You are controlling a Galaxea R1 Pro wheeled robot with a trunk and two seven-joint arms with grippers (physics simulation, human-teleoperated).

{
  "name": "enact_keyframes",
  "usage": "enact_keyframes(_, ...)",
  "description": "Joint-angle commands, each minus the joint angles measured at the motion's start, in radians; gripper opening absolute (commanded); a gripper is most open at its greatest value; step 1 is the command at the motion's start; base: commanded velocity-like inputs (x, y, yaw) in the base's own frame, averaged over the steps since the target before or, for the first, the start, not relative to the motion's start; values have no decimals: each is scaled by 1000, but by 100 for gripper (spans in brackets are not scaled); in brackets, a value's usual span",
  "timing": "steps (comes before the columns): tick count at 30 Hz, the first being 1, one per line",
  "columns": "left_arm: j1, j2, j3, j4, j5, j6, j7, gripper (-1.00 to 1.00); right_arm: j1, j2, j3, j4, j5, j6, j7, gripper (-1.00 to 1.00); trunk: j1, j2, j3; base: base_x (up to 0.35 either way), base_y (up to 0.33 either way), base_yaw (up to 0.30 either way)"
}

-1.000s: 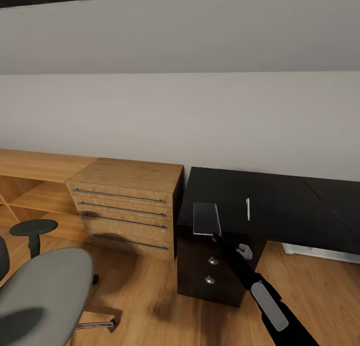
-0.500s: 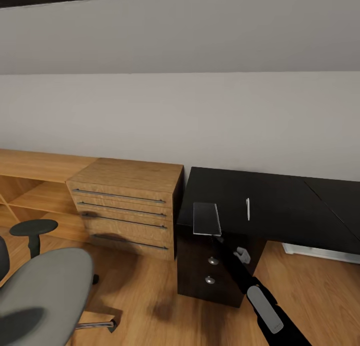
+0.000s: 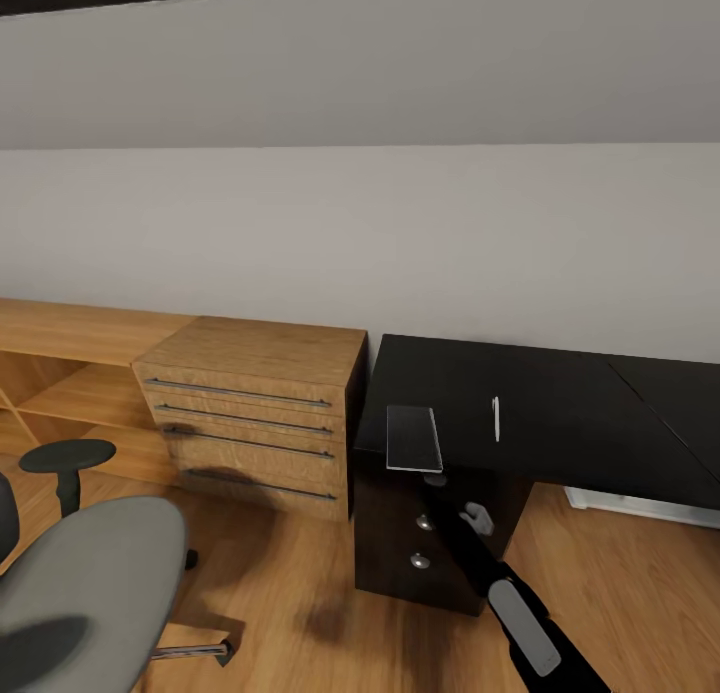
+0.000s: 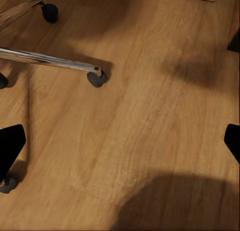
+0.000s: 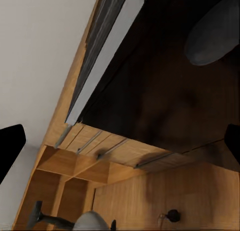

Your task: In the bedroom, organize the workspace by keeping the computer under the desk, ensuring the monitor is on the desk, placing the keyboard on the desk next to the monitor, placing the mouse on the desk next to the keyboard, moving the folder from the swivel chair onto the desk next to the mouse, stacking the notebook on top of the folder with the pen on top of the notebook, and positioning the swivel chair next to the desk.

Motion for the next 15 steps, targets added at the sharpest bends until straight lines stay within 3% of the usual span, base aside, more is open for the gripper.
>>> enact_keyframes(1,0,-3,4,0,-10,-2,9,100,-1,5,2,0,-10,8,8,100,0,0,-1,0,0,0)
enact_keyframes(4,0,-3,4,0,-10,-2,10,100,-1,4,2,-8,-10,8,17,100,0,0,-1,0,0,0)
enact_keyframes(15,0,-9,4,0,-8,-3,12,100,11,-45,3,45,-11,6,29,100,0,0,-1,0,0,0)
